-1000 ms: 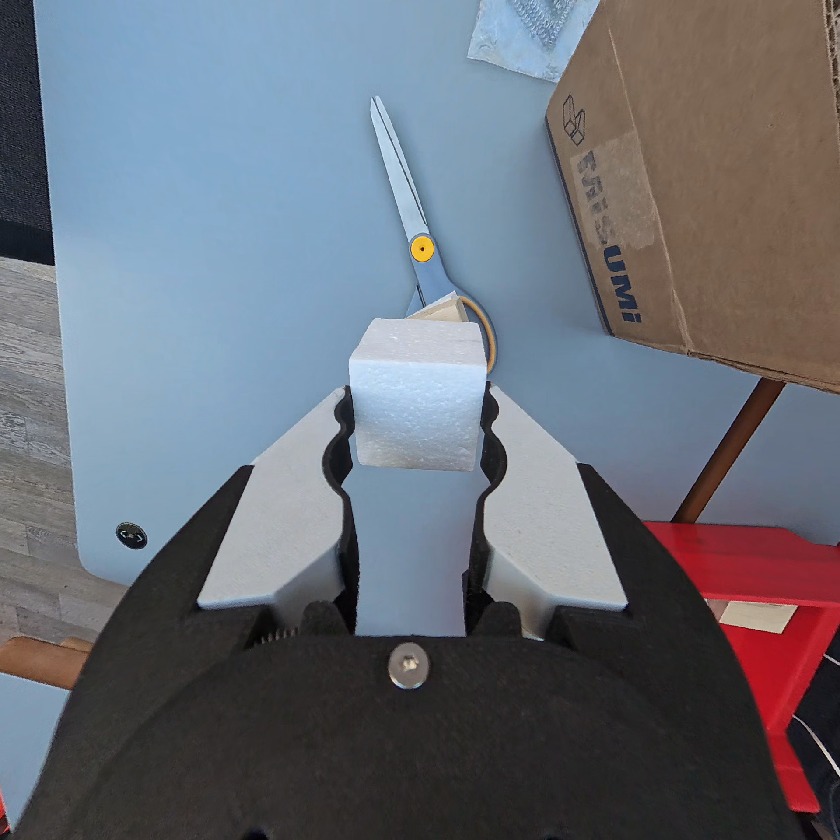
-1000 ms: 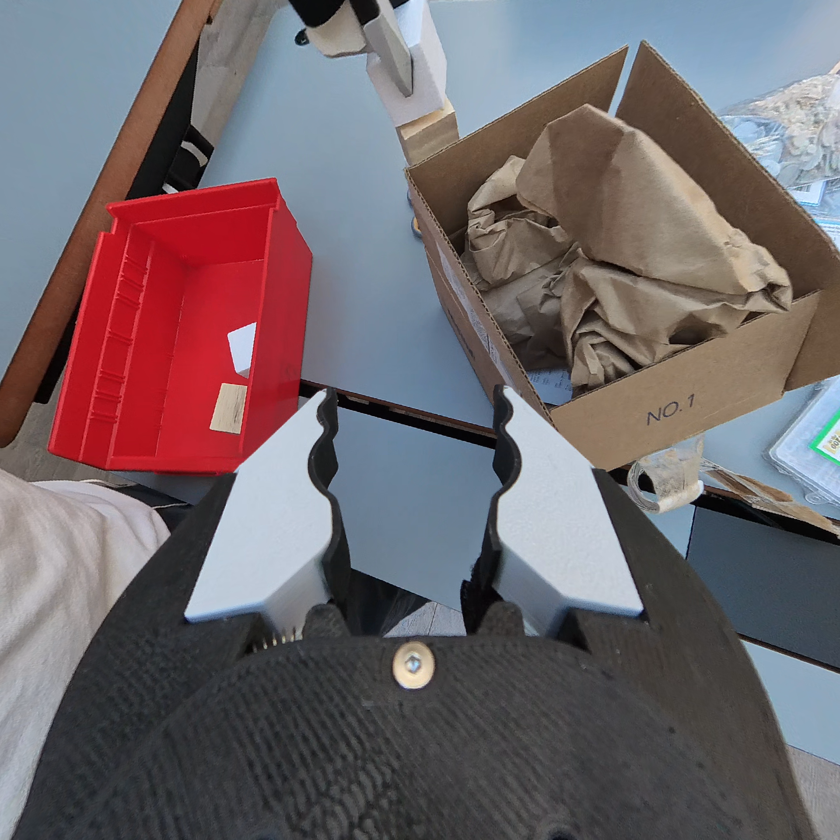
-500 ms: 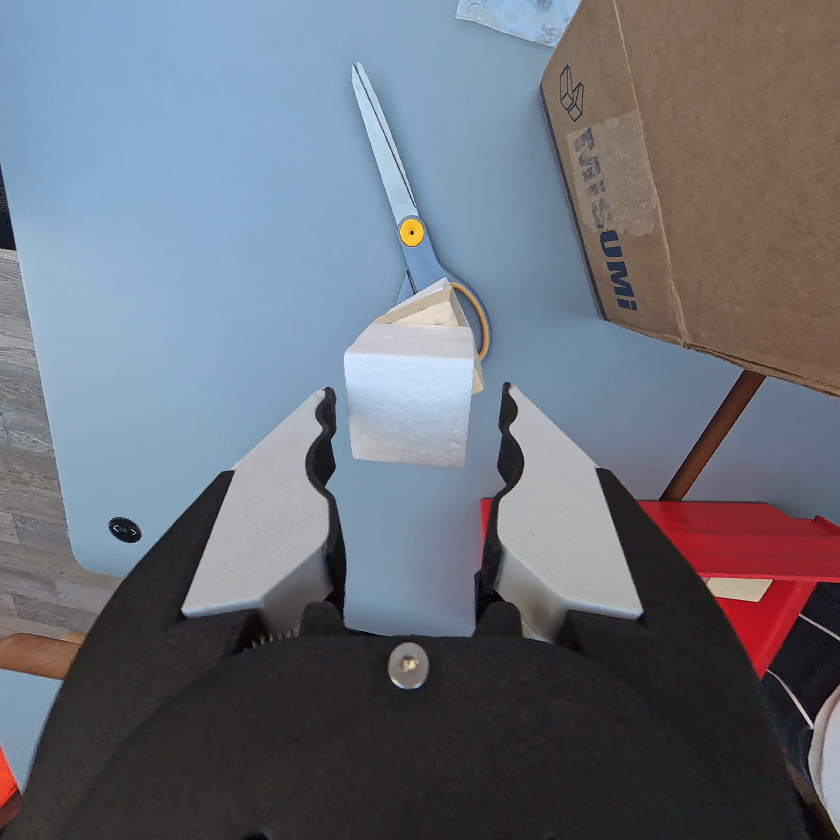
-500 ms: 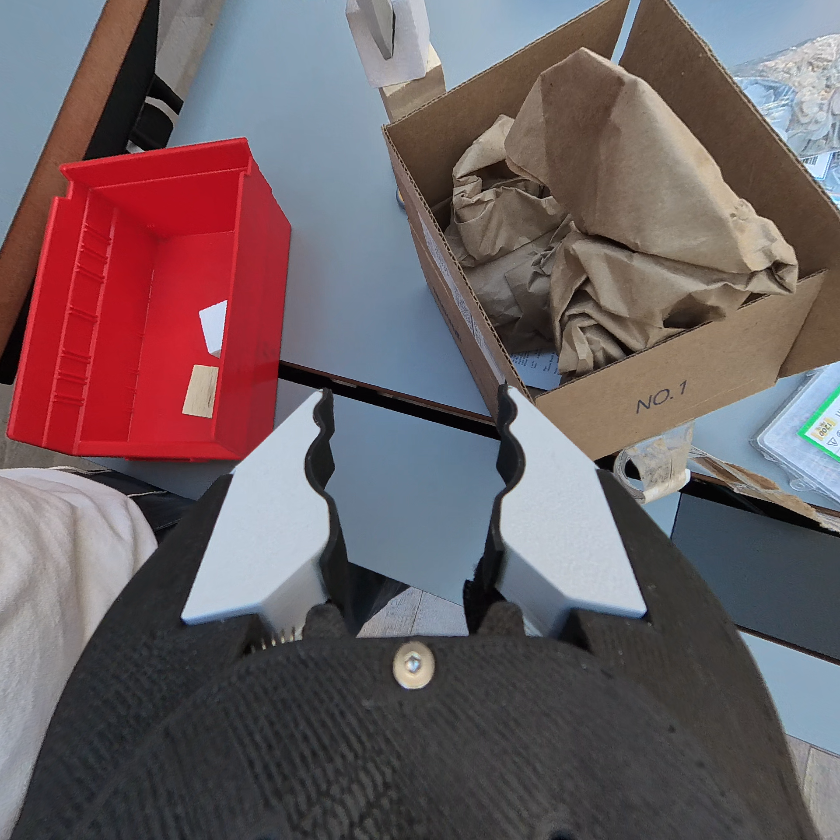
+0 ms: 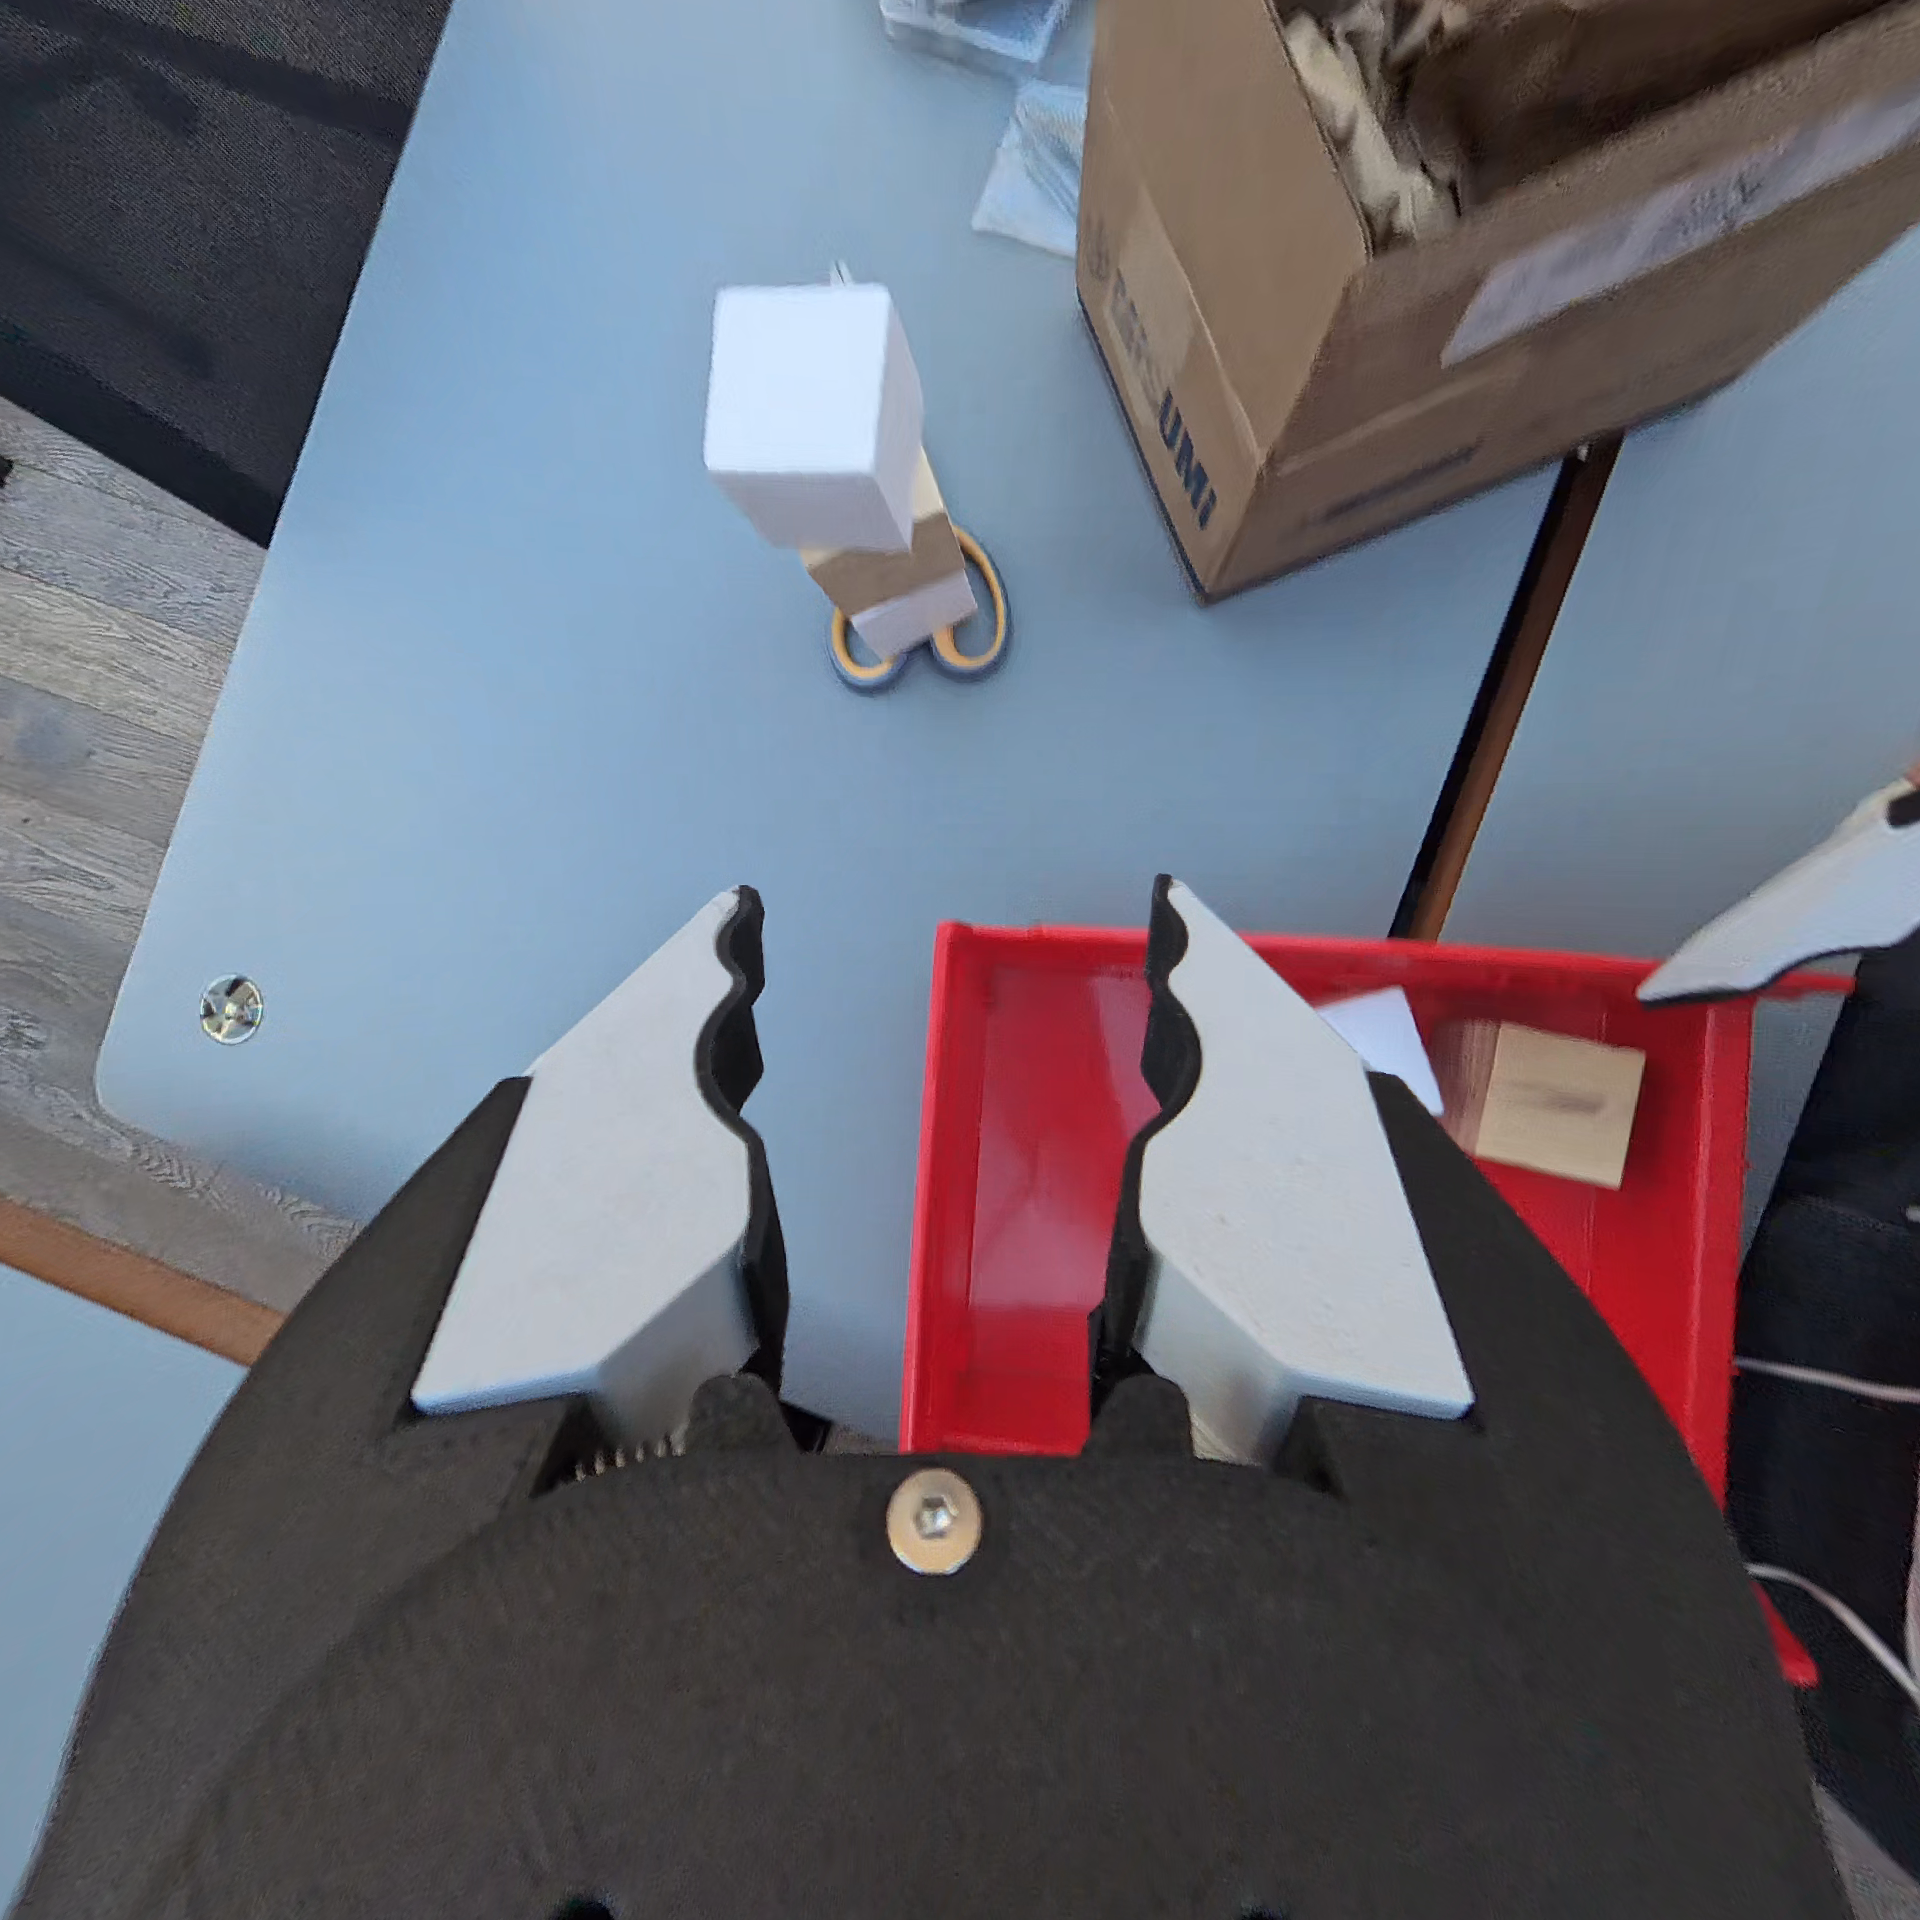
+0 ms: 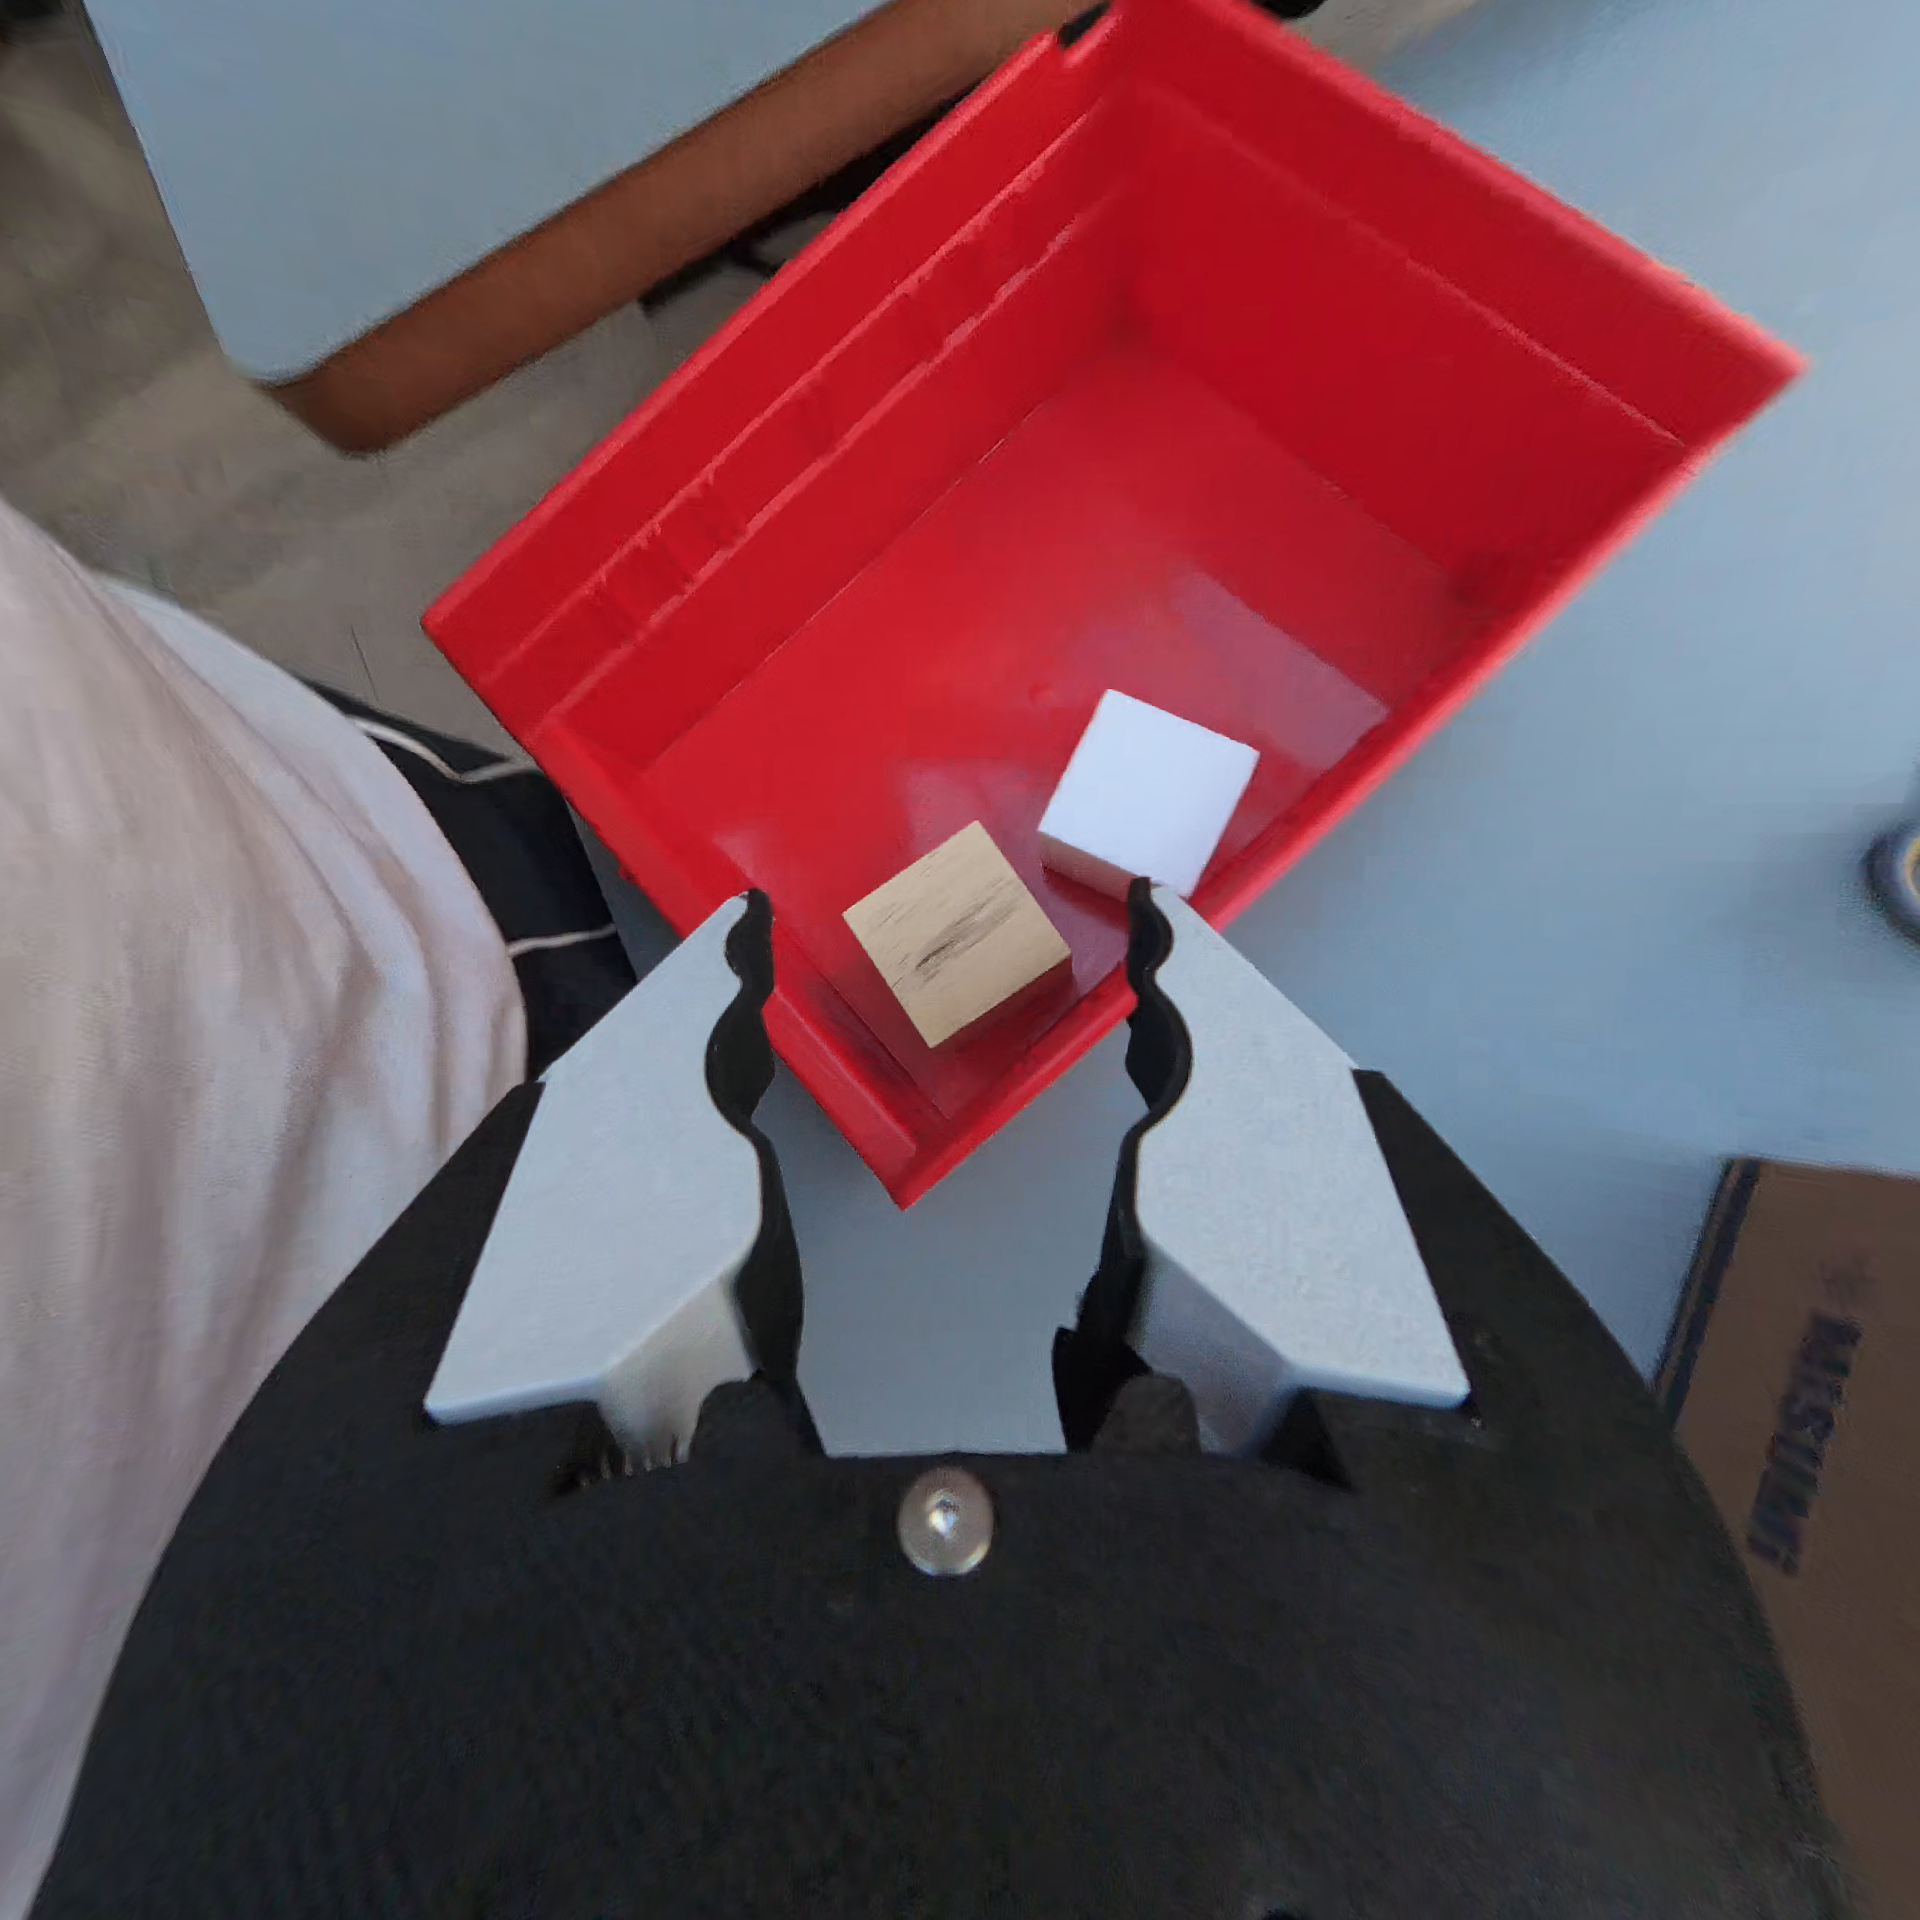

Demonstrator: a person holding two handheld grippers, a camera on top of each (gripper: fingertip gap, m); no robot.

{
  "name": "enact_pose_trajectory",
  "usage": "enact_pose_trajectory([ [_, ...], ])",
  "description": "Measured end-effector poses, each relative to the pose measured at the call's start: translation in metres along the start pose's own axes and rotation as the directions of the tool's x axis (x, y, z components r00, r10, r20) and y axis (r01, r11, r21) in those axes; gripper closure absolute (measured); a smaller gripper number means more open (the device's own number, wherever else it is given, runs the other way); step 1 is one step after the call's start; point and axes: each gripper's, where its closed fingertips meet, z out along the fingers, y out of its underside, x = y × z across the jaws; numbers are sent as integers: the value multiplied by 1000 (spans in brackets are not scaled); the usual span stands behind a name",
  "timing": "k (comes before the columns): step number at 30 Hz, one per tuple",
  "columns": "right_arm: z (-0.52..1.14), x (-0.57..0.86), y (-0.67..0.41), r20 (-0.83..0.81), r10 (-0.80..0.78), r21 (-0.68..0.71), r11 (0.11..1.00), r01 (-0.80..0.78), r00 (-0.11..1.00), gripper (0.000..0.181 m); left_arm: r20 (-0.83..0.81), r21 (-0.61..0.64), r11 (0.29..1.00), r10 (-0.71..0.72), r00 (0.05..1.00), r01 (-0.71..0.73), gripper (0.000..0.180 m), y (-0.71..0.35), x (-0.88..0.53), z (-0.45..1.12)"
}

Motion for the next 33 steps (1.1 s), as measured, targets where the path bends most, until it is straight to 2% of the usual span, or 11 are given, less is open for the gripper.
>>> enact_pose_trajectory([
  [3,38,-13,18,76,-244,-188,949,254,967,115,83,-49,993,109,991,-105,110,55,13,-15],
  [8,70,-12,46,216,-484,-421,738,528,848,117,165,-184,967,207,964,-176,109,118,24,-25],
  [14,85,2,72,284,-576,-604,514,609,767,122,224,-167,976,178,958,-142,111,134,26,-38],
  [16,87,1,79,312,-579,-620,477,623,754,121,241,-154,979,171,955,-137,113,136,26,-43],
  [20,86,-2,74,308,-548,-601,522,606,778,121,259,-153,980,167,951,-130,114,141,22,-51],
  [24,68,-12,46,261,-445,-524,680,513,857,122,265,-151,981,158,951,-121,115,141,20,-52],
  [29,-6,18,-29,182,-232,-416,862,289,956,122,266,-136,987,118,957,-84,115,141,18,-49],
  [33,-72,129,-84,23,-24,-444,895,32,999,122,276,-97,995,37,961,-11,114,138,22,-45],
])
